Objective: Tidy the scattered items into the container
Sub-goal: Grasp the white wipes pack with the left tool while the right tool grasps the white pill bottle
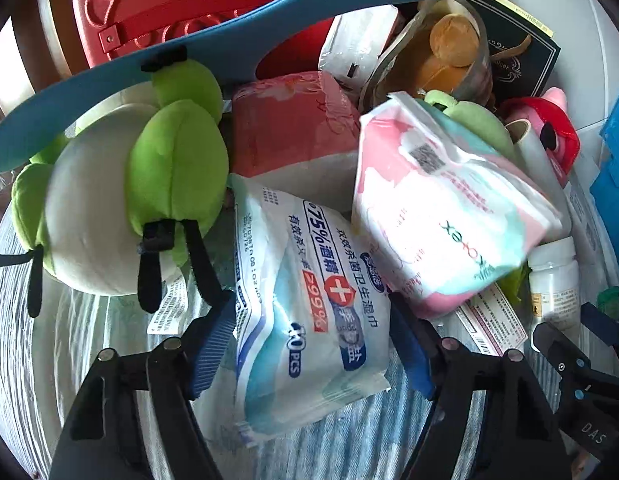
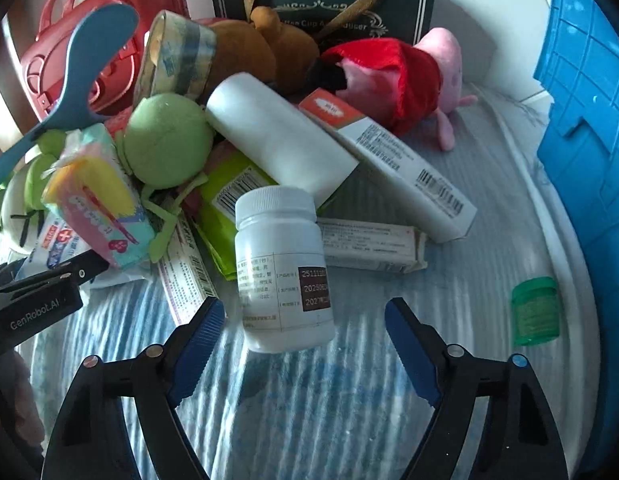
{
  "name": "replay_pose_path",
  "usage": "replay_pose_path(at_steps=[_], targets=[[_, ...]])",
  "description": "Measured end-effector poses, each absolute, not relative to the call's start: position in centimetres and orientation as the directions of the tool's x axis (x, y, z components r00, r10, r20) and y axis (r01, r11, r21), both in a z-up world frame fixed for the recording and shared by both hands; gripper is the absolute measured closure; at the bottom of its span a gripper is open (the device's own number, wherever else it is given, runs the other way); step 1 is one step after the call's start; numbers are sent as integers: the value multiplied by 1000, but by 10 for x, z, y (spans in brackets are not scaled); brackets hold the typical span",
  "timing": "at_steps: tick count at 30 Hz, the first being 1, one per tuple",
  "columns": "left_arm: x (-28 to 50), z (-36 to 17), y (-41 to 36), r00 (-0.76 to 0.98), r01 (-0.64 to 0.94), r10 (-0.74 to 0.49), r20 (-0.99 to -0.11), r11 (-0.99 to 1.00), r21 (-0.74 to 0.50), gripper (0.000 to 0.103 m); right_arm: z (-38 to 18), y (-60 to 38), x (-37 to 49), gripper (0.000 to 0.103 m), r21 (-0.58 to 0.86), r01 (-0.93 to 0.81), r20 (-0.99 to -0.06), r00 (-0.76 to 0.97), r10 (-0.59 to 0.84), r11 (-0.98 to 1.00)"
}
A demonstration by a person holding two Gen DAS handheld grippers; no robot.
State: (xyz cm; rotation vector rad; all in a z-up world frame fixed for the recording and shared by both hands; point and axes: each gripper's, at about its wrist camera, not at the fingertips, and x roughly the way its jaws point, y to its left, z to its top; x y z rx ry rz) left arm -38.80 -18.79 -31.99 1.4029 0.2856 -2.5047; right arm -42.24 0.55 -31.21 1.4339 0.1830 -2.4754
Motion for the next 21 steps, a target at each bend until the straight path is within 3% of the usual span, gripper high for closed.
replay_pose_path(at_steps=[1, 3, 4, 6, 8, 21], targets=[[-388, -319, -188, -511, 312, -125, -851, -949, -48, 35, -315, 5, -424, 22, 30, 294, -865, -471, -172, -955], [-387, -317, -186, -530, 306, -124, -839, -950, -53, 56, -320, 5, -427, 27, 33, 291, -866, -470, -173, -956], [-386, -315, -184, -537, 297, -111, -836, -953, -64, 61, -322, 4, -428, 30, 31, 292, -866, -469, -171, -956], [-384, -312, -181, -543, 291, -102, -834, -954, -73, 77, -324, 3, -429, 54, 30, 297, -871, -461, -171, -954], [-379, -309, -178, -545, 289, -94, -833, -954, -81, 86, -324, 1, -427, 54, 28, 303, -871, -461, -172, -953], [-304, -227, -152, -655, 249, -117, -747, -966, -67, 88, -258, 12, -364, 58, 21, 350, -788, -571, -231, -936]])
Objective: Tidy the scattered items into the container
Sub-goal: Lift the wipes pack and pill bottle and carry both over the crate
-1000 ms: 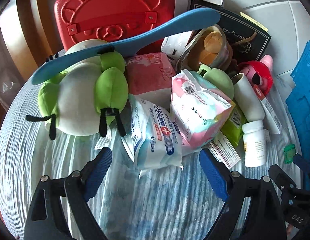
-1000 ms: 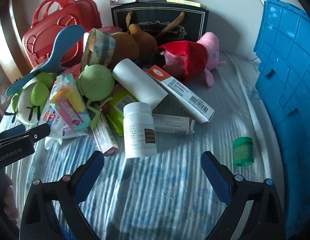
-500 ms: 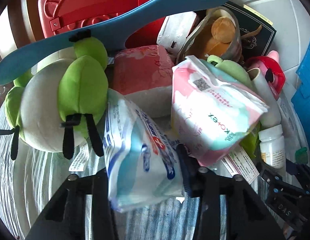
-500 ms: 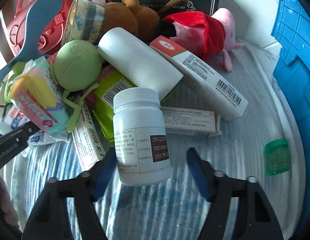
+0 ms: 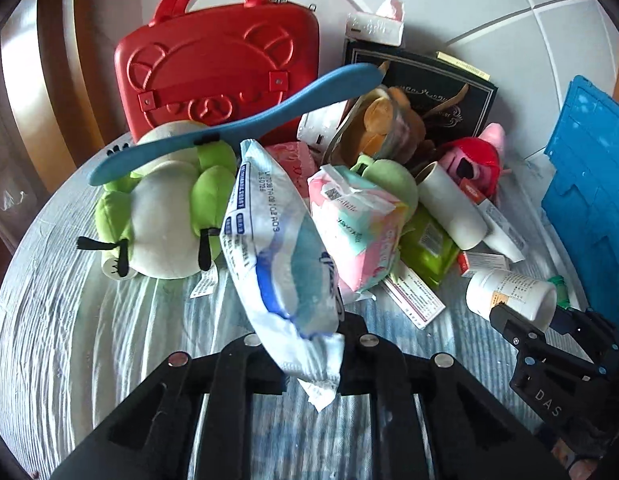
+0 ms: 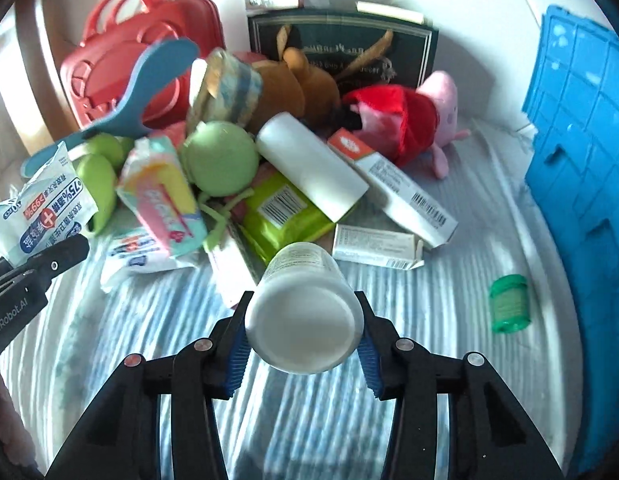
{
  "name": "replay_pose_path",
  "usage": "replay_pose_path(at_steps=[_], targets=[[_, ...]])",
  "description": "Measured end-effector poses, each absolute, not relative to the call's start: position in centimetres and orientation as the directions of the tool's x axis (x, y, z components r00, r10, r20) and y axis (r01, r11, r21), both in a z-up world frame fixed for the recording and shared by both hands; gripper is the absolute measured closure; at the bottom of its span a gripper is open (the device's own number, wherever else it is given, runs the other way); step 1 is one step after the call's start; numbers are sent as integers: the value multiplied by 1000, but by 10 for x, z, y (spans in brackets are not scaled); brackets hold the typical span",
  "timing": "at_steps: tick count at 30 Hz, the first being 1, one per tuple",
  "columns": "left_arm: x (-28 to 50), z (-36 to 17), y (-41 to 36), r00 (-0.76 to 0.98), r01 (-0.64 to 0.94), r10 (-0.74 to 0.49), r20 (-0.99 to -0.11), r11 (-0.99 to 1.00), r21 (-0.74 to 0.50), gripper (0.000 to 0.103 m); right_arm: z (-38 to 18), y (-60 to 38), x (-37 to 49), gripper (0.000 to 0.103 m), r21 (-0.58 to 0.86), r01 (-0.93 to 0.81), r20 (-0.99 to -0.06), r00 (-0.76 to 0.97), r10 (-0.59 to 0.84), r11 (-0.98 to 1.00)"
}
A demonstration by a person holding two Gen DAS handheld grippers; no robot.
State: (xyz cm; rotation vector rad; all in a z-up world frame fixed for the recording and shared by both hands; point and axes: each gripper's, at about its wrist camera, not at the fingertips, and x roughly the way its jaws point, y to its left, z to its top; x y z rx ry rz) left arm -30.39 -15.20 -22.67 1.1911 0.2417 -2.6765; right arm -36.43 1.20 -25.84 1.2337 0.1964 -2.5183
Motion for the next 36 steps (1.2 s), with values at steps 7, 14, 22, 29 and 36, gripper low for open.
replay_pose_path(at_steps=[7, 14, 22, 29, 36], targets=[[-256, -164, -121, -730, 207, -118, -674, -977, -54, 88, -184, 30, -309, 57, 36, 358, -682, -673, -285, -933], [-215, -118, -64, -796, 197, -138, -590, -980, -36, 88, -113, 76, -259, 57, 29, 376, -556, -764, -327, -926], [-175, -79, 4, -844, 179, -151, -514, -984, -5, 88, -56, 135, -213, 57, 9, 397, -425, -829, -363, -918], [-159, -53, 47, -888, 61, -57, -456, -998, 5, 88, -20, 182, -172, 57, -4, 299, -335, -899, -280, -954], [-155, -31, 112, -909, -83, 81, -409, -996, -13, 88, 11, 242, -147, 57, -51, 142, -290, -949, -121, -989]])
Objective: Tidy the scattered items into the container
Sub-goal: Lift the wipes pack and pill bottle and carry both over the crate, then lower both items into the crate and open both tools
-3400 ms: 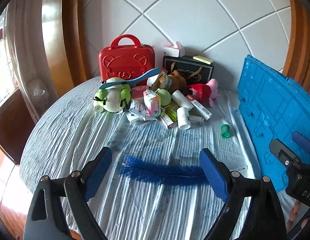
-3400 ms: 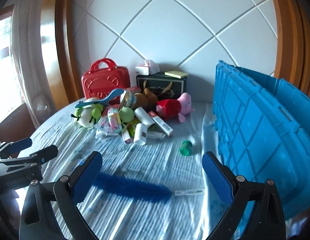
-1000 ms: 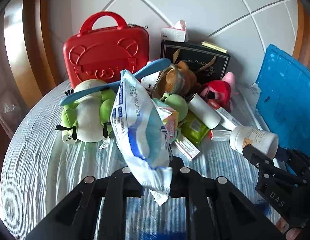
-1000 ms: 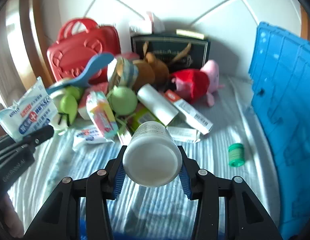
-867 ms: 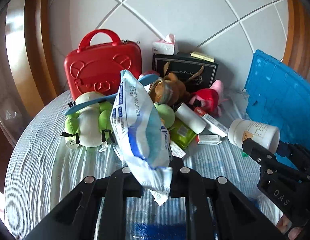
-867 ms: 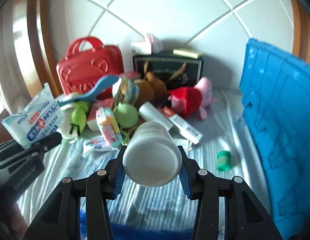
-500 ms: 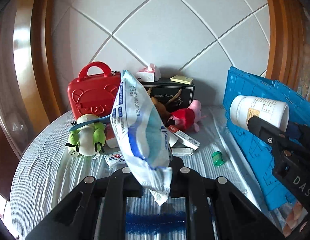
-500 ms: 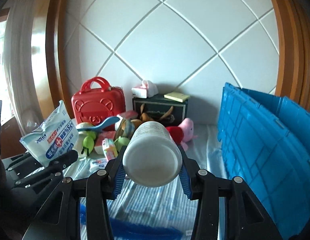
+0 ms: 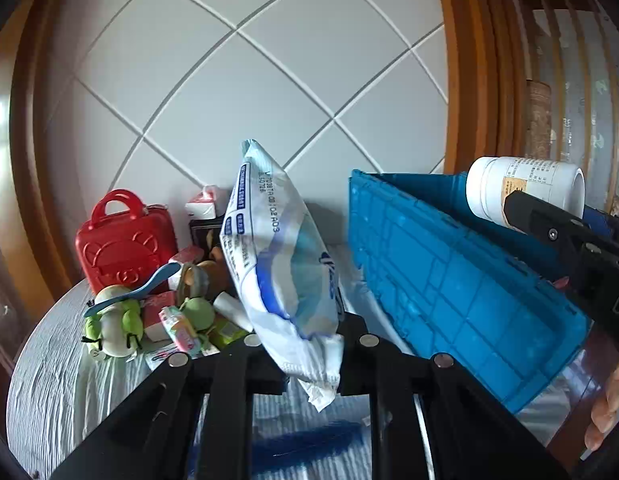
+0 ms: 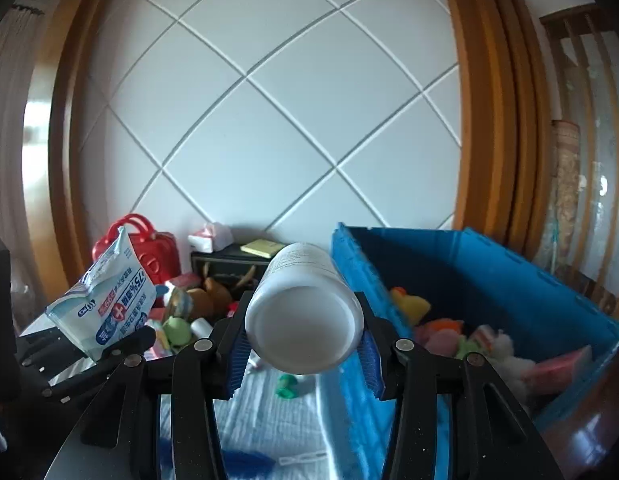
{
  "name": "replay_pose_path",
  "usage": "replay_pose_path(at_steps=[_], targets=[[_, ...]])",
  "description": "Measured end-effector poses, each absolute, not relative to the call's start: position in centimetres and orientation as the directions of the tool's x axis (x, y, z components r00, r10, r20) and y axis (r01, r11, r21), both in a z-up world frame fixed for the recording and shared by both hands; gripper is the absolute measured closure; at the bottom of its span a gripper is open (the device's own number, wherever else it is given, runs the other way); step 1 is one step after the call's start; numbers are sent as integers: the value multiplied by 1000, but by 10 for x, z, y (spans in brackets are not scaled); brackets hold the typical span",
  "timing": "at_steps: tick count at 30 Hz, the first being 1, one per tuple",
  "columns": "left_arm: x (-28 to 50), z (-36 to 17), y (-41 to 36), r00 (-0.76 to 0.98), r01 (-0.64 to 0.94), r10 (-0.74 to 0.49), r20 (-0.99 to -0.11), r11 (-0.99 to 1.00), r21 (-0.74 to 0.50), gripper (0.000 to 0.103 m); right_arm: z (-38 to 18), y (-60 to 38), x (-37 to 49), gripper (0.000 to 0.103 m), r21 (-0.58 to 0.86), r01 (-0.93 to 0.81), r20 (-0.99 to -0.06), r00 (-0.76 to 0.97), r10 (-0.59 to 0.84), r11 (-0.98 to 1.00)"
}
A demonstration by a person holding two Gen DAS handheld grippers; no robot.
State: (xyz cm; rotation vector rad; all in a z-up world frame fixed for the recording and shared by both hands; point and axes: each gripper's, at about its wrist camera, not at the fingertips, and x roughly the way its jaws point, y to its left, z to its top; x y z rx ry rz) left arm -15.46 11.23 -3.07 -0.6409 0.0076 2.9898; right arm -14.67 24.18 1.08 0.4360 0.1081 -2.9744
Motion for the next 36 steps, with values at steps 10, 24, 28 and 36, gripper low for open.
replay_pose_path(at_steps=[10, 24, 28, 36], targets=[[-172, 0, 252, -920, -199, 193, -341, -980, -17, 88, 20, 395, -147, 57, -56, -49, -276, -959, 63, -997], [-271, -61, 417, -658, -153, 156, -736, -986, -72, 88, -40, 559, -239, 57, -44, 63, -496, -868, -33, -997], [-272, -58, 422, -648, -109, 130, -750, -991, -78, 88, -54, 573, -248, 57, -39, 86, -535, -843, -52, -996], [-268, -55, 428, -652, -116, 132, -747, -991, -73, 58, -54, 574, -255, 57, -69, 95, -540, -841, -43, -993]])
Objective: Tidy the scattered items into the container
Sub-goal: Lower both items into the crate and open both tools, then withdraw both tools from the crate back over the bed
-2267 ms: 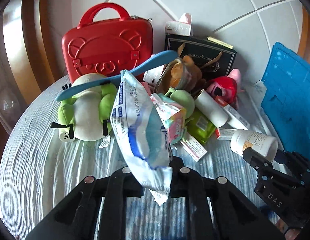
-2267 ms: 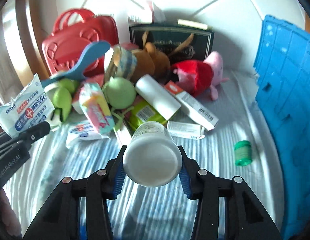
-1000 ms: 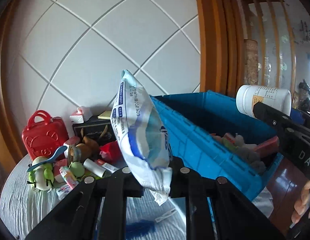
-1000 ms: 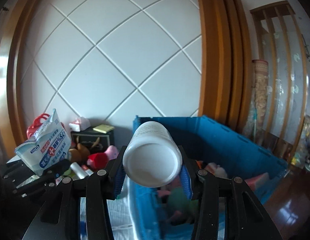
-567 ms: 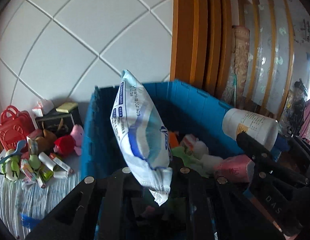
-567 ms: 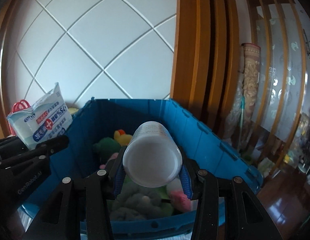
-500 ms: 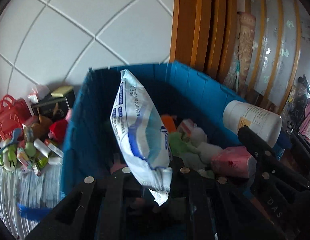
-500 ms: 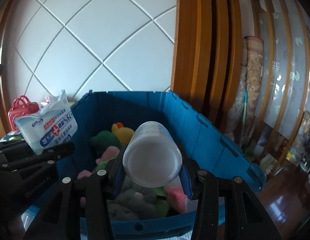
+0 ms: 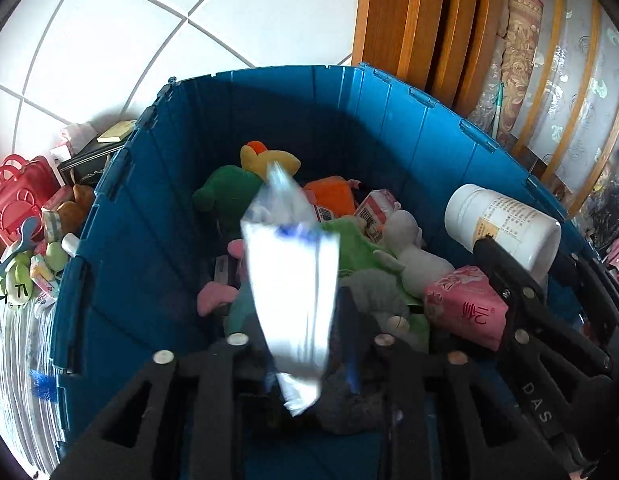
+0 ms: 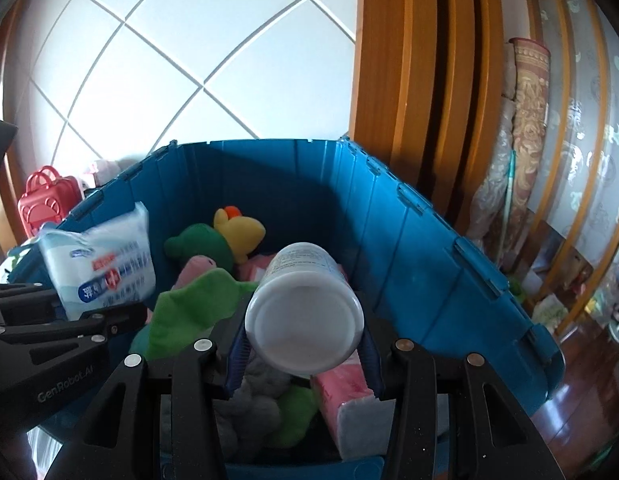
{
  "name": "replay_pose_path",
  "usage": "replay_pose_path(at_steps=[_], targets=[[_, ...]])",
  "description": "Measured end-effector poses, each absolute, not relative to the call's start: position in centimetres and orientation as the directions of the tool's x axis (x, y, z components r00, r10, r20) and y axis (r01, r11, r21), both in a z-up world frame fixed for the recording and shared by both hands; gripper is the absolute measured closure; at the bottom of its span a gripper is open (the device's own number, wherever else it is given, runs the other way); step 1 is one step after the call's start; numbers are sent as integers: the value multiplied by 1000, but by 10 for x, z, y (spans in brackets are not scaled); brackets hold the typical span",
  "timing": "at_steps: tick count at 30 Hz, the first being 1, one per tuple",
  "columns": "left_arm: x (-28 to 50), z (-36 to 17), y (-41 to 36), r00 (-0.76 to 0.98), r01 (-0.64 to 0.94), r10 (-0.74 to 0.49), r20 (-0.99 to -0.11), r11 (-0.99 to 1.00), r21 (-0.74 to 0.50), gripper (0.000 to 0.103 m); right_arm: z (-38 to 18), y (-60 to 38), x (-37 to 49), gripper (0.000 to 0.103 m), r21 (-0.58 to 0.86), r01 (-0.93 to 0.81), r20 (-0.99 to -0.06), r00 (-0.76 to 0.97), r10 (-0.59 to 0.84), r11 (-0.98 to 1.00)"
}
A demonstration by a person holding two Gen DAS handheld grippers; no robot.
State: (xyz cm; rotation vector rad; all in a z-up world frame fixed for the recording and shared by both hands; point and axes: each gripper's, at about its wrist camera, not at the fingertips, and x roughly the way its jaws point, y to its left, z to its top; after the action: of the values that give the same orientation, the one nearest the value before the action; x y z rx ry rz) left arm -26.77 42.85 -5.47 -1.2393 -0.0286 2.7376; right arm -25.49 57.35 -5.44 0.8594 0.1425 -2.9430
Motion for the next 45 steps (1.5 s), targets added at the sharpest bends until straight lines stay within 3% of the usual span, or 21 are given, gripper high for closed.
replay_pose_path(at_steps=[3, 10, 18, 25, 27, 30, 38, 45], targets=[[-263, -51, 431, -682, -123, 127, -721, -991, -58, 39, -54, 574, -259, 57, -76, 83, -545, -838, -28, -994], [-260, -52, 430, -691, -114, 126, -711, -991, -65, 37, -55, 579, -263, 54, -78, 55, -554, -832, -3, -995], [-242, -50, 431, -725, -114, 126, -677, -992, -62, 30, -49, 586, -244, 22, -77, 43, -526, -850, 4, -996], [-207, -35, 422, -786, -96, 115, -608, -993, -64, 27, -33, 596, -215, 10, -80, 25, -465, -885, 15, -996], [-197, -30, 416, -799, -78, 100, -593, -995, -63, 21, -28, 597, -208, 2, -67, 34, -445, -896, -1, -997], [-184, -24, 402, -820, -29, 58, -569, -998, -60, 12, -21, 592, -200, 0, -41, 81, -423, -904, -56, -996], [-148, -12, 340, -850, 50, -3, -527, -996, -74, 12, 0, 541, -174, 0, -14, 181, -356, -920, -165, -983], [-110, -21, 237, -860, 103, -51, -507, -992, -74, 12, 12, 451, -139, 0, -5, 230, -291, -931, -219, -973]])
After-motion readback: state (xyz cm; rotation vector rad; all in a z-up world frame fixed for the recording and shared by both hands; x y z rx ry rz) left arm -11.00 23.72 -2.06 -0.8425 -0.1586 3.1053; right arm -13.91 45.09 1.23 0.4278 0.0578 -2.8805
